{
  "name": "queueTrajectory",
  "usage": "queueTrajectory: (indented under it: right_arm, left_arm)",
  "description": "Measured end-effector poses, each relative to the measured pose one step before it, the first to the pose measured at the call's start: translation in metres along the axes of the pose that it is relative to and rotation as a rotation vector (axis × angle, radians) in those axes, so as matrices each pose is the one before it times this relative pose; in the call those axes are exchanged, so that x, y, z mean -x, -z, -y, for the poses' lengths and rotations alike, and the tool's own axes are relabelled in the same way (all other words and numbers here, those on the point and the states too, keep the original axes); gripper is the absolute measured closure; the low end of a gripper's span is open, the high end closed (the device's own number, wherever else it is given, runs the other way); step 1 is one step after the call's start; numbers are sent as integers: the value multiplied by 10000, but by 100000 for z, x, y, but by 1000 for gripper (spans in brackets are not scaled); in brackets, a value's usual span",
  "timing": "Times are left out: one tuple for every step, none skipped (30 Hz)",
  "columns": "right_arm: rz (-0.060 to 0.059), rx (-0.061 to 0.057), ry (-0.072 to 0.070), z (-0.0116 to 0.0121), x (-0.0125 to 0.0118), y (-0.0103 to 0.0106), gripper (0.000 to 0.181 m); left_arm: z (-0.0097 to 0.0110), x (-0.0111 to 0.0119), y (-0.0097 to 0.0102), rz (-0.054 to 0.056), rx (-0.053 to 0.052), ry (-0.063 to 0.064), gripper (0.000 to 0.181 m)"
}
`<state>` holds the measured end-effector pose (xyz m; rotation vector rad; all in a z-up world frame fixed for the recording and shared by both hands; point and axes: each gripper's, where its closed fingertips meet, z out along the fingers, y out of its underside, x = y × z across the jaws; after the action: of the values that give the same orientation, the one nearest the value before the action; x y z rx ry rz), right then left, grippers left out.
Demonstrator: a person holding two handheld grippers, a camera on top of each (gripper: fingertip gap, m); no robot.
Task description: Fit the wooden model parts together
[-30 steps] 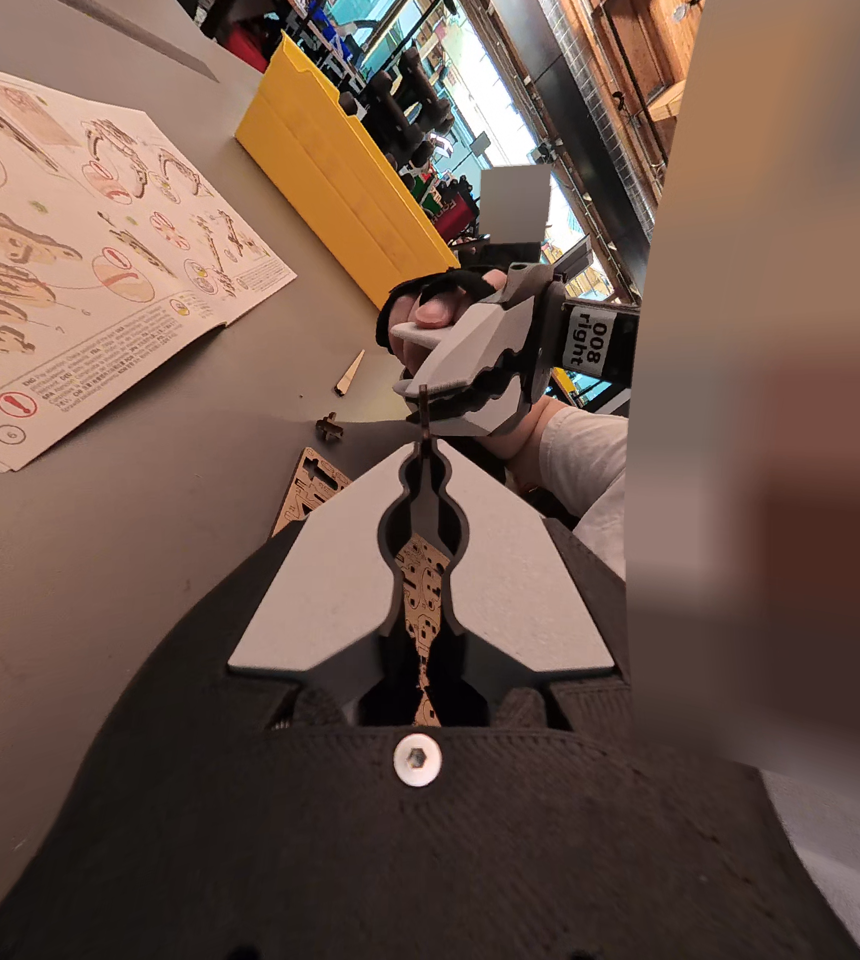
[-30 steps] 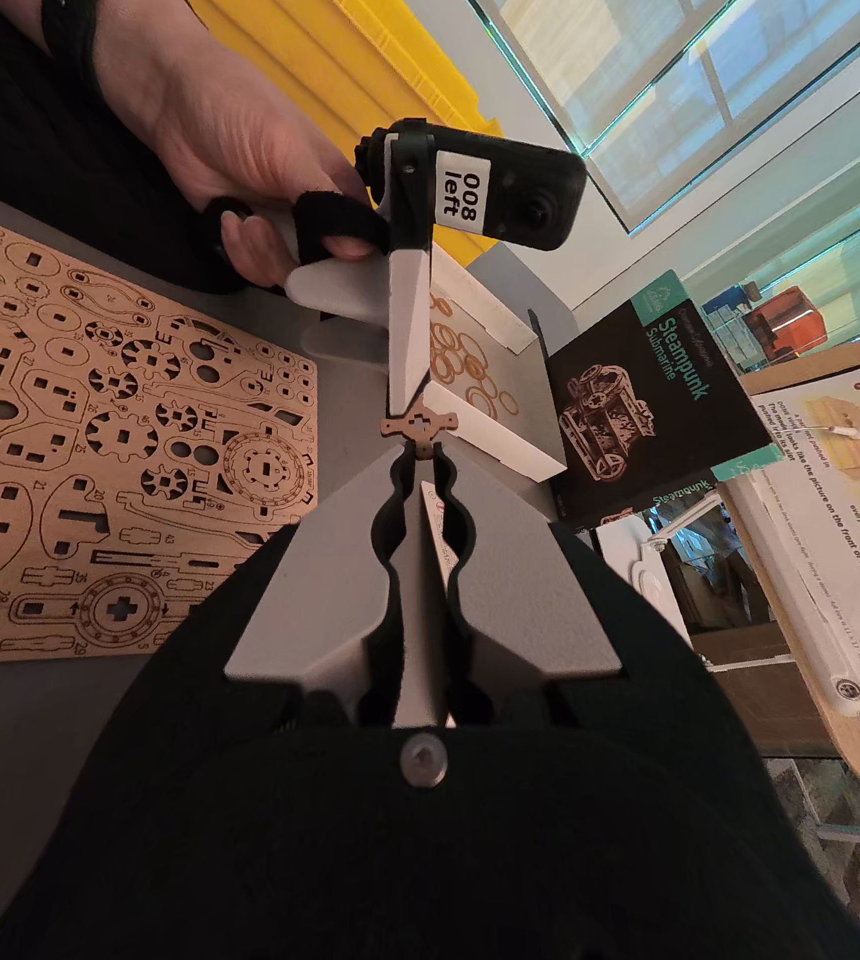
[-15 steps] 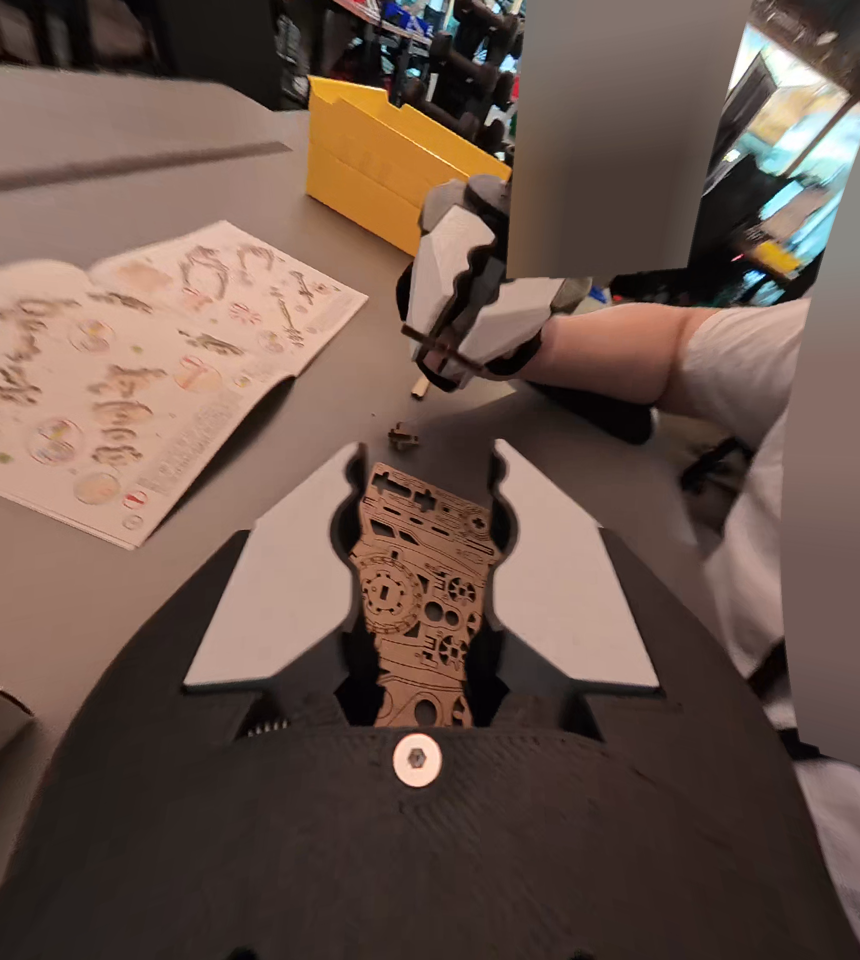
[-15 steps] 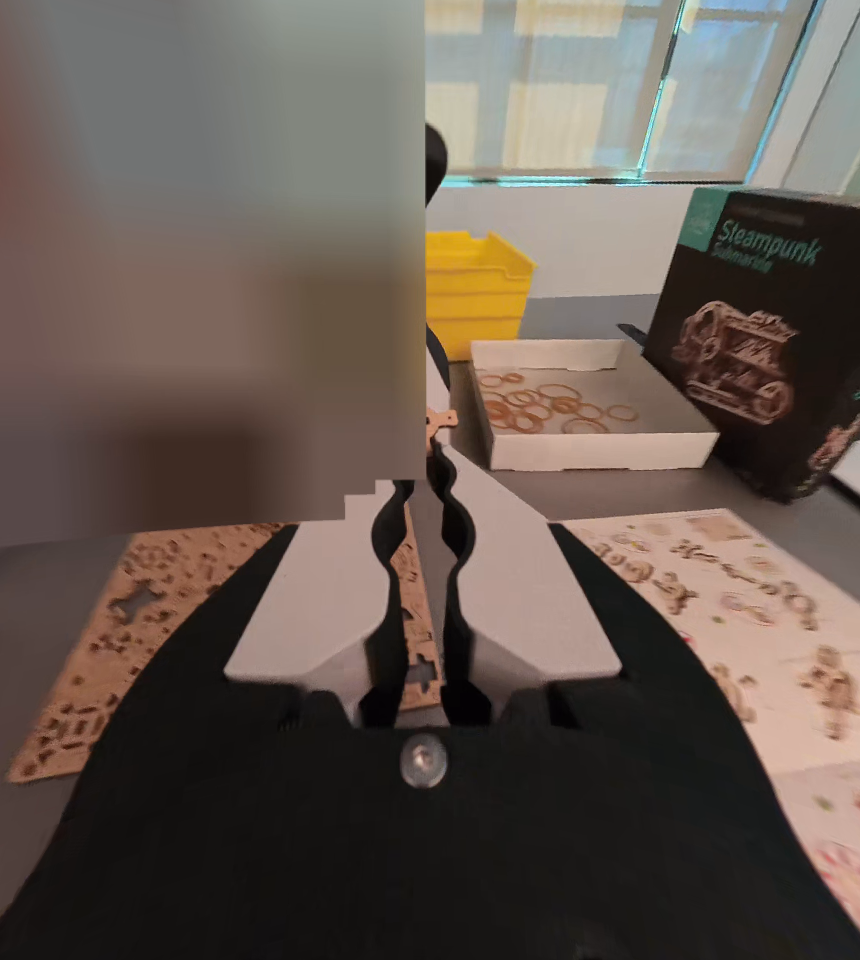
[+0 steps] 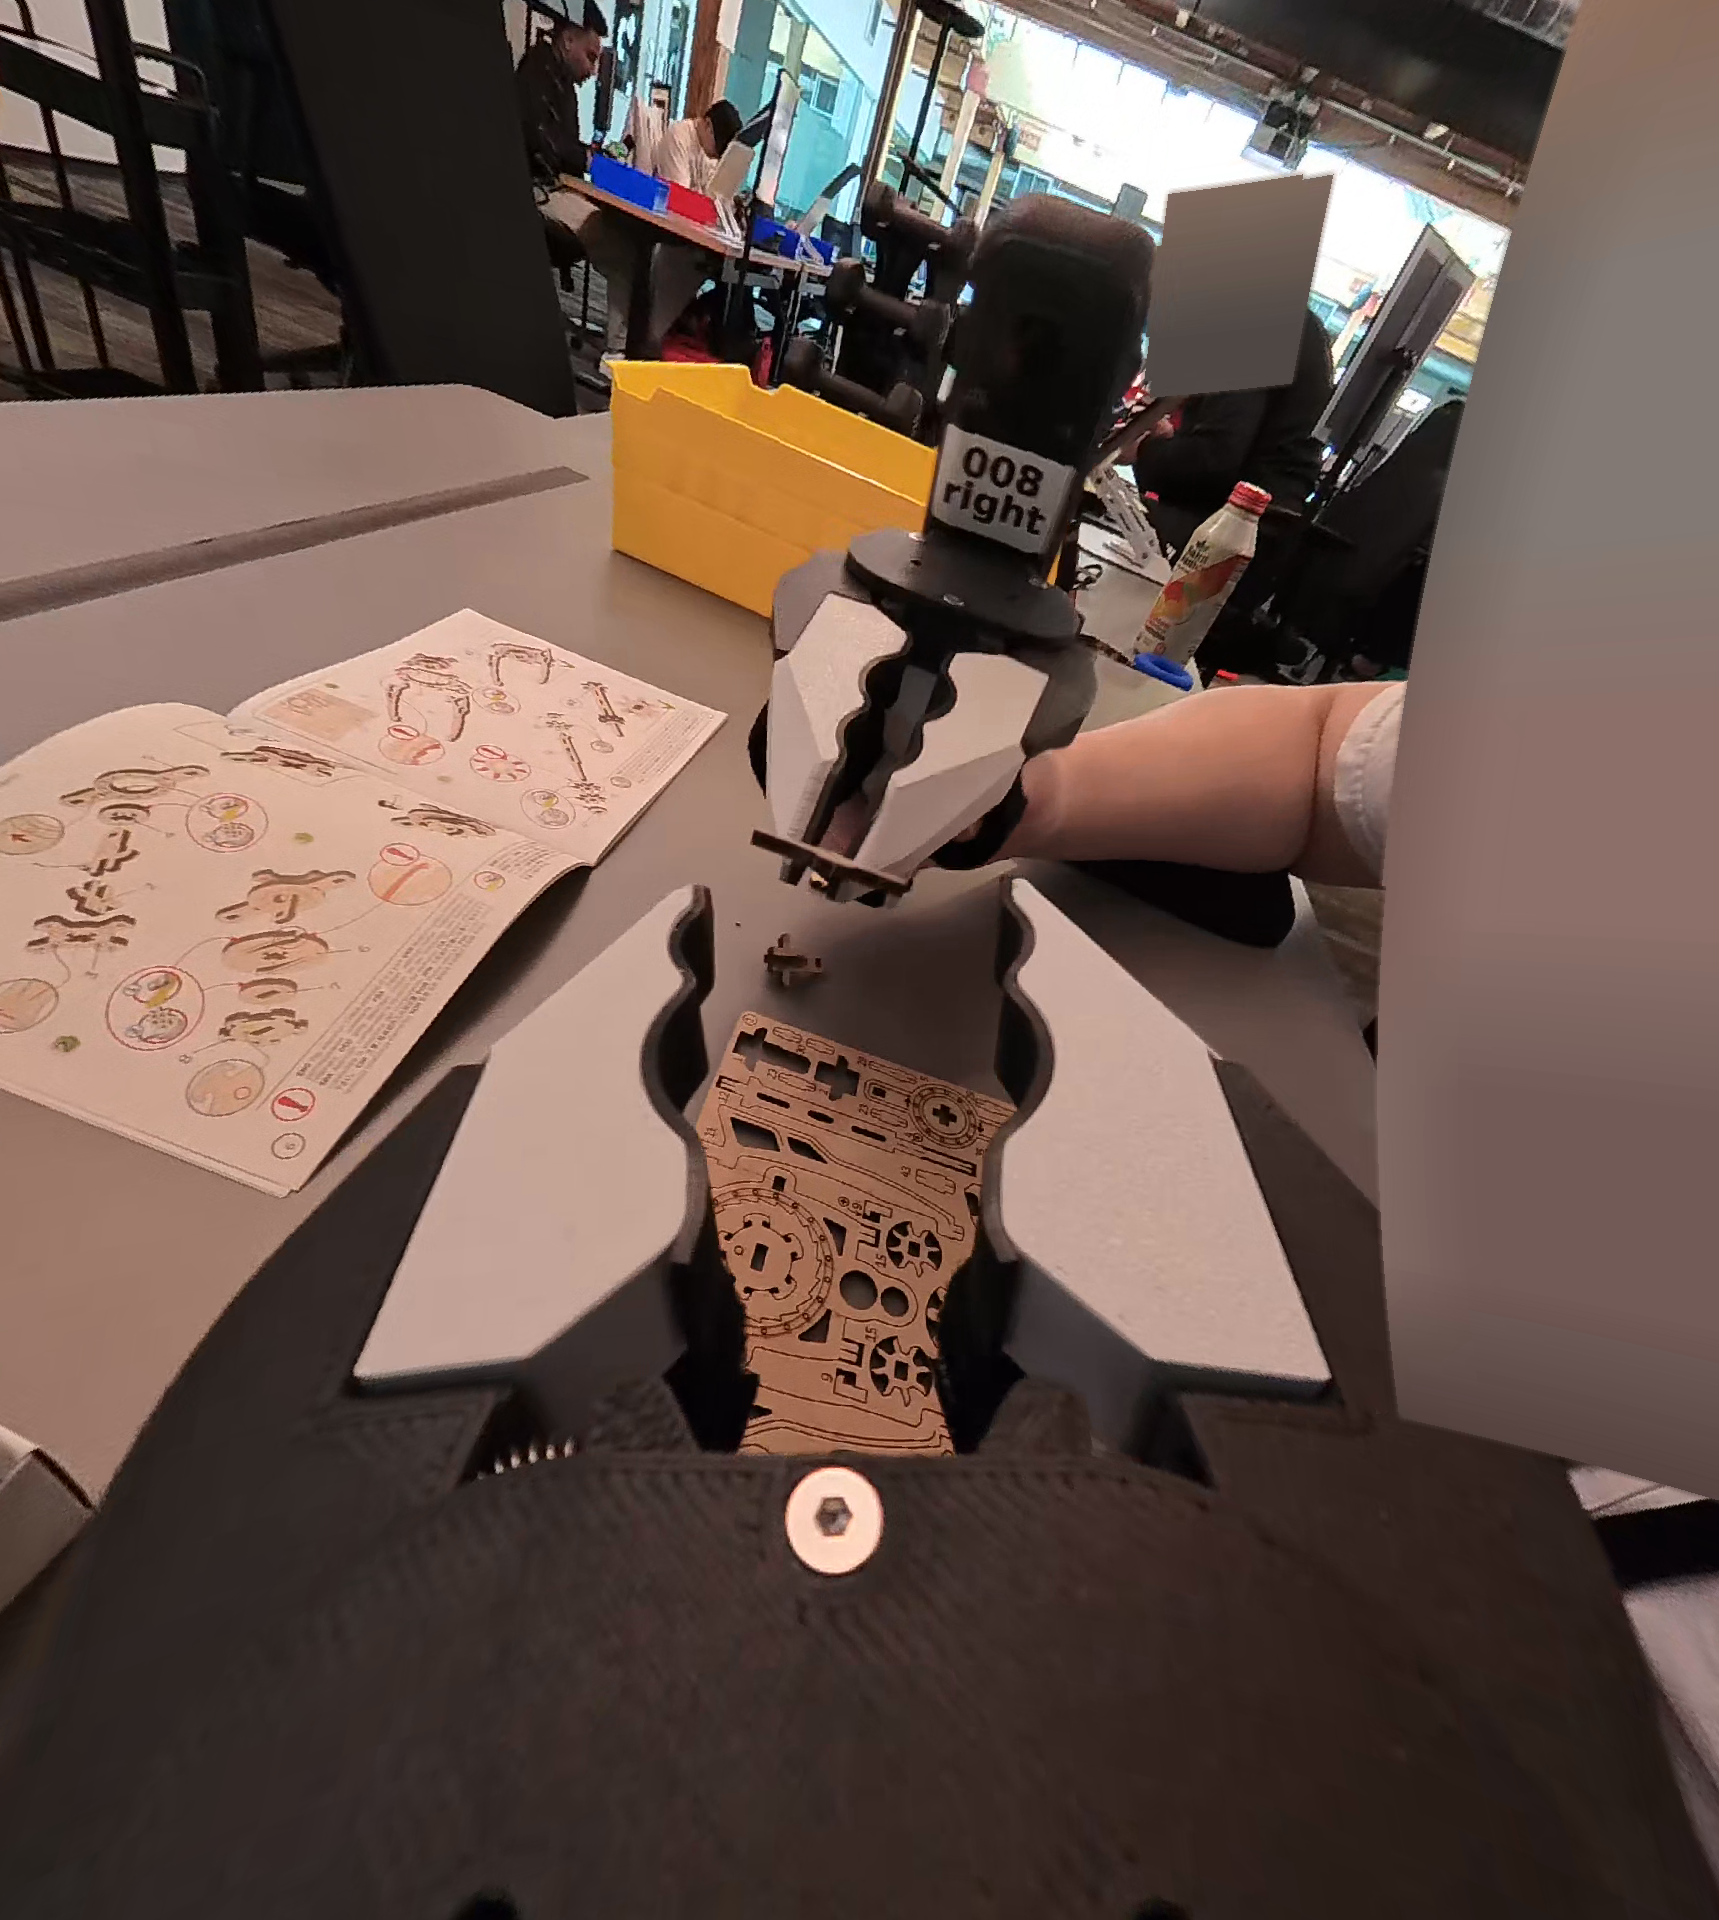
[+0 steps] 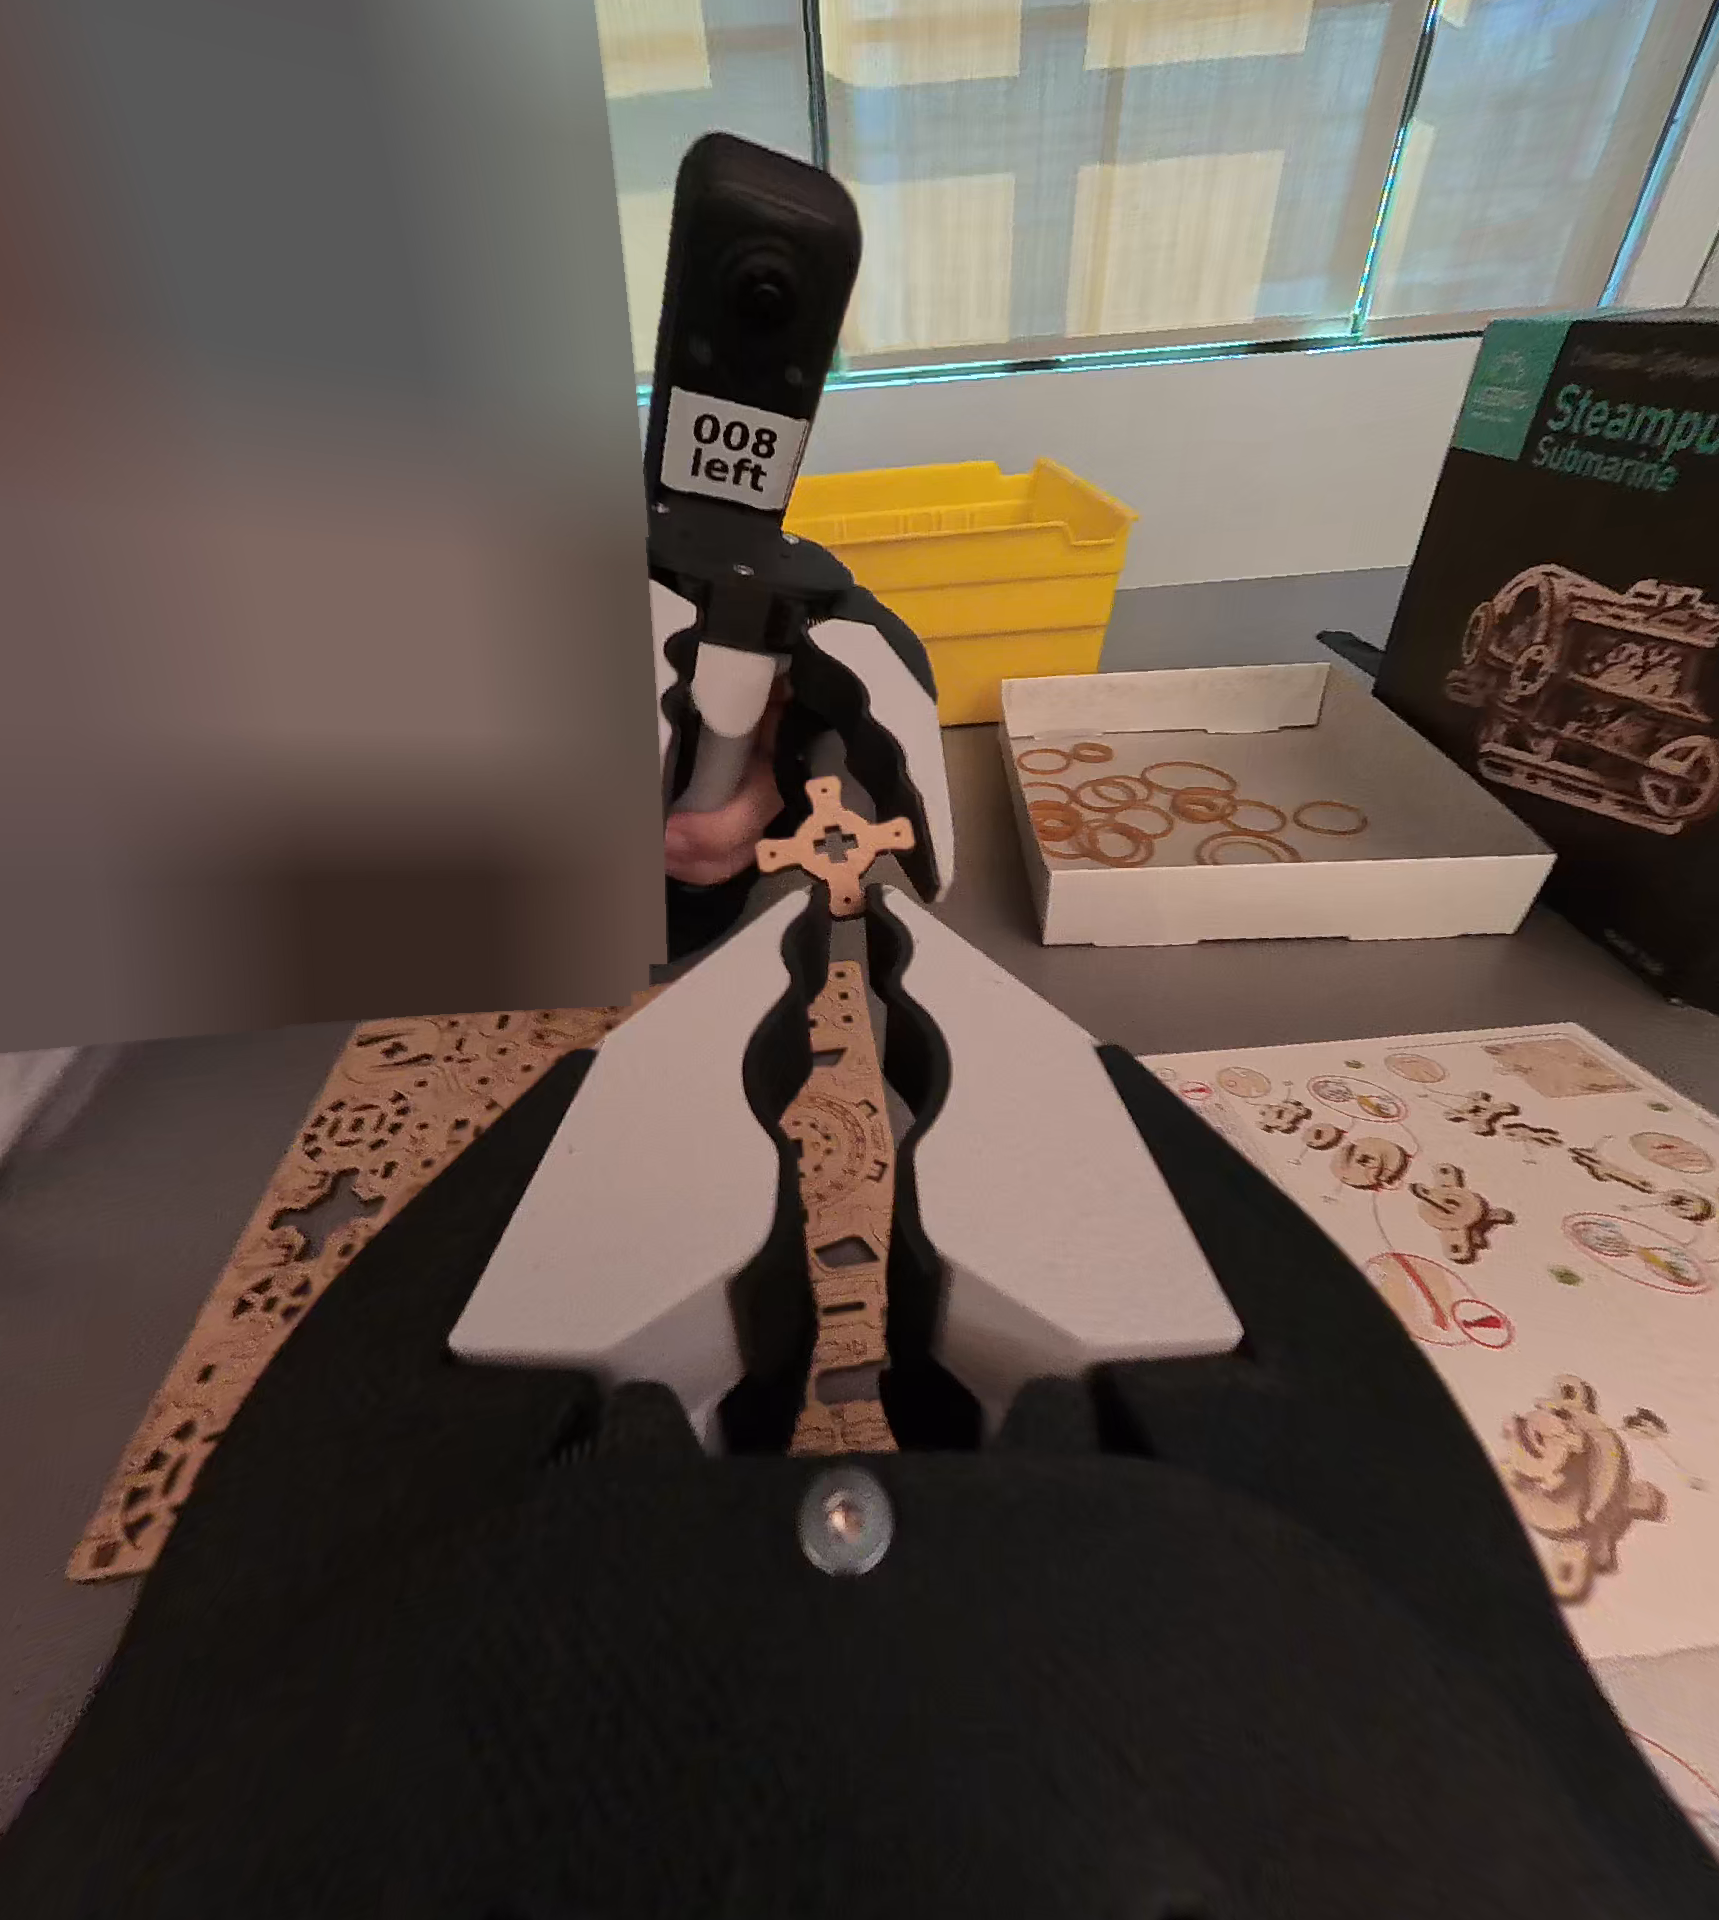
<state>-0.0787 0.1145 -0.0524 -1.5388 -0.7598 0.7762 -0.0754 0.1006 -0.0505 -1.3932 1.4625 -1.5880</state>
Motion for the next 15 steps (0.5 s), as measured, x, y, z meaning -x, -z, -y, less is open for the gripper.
queueTrajectory:
  right_arm:
    - [-125,157,269,-211,-95,21,176]
    - [-110,142,250,-171,-68,8,176]
    - [-88,74,212,-86,-16,5,176]
    - [-48,77,194,-83,42,-11,176]
    - [-41,113,180,-131,61,-35,176]
    - [-52,78,156,-100,39,-43,176]
    - [0,26,106,-34,104,-38,176]
    - [66,51,30,-90,161,-53,176]
    - [73,52,-28,-99,134,-48,176]
    - [57,25,-56,-83,90,-13,176]
    - [44,20,-65,-82,63,20,176]
    - [45,27,-60,-78,65,57,176]
    - [40,52,-47,-122,57,78,176]
    - [3,85,-28,-177,7,97,176]
    - [-68,95,23,-187,-86,97,176]
  left_arm:
    - [23,84,62,22,-13,42,130]
    - [14,142,59,72,-4,14,131]
    - [7,130,48,67,-4,-15,133]
    - [-5,64,17,38,8,-23,133]
    - [-51,25,-13,20,36,-24,134]
    - [-81,10,-42,13,51,-38,135]
    - [-93,3,-44,19,56,-42,135]
    - [-87,-3,-44,5,49,-30,135]
    - [-36,-60,-35,-39,30,-11,135]
    - [-47,-77,-33,-56,27,14,134]
    - [-49,-44,-33,-34,29,11,134]
    - [-63,3,-31,-6,46,-14,133]
    - [-101,43,-35,32,79,-29,132]
    - [-106,51,-41,41,80,-48,131]
    - [-112,2,-47,27,78,-64,131]
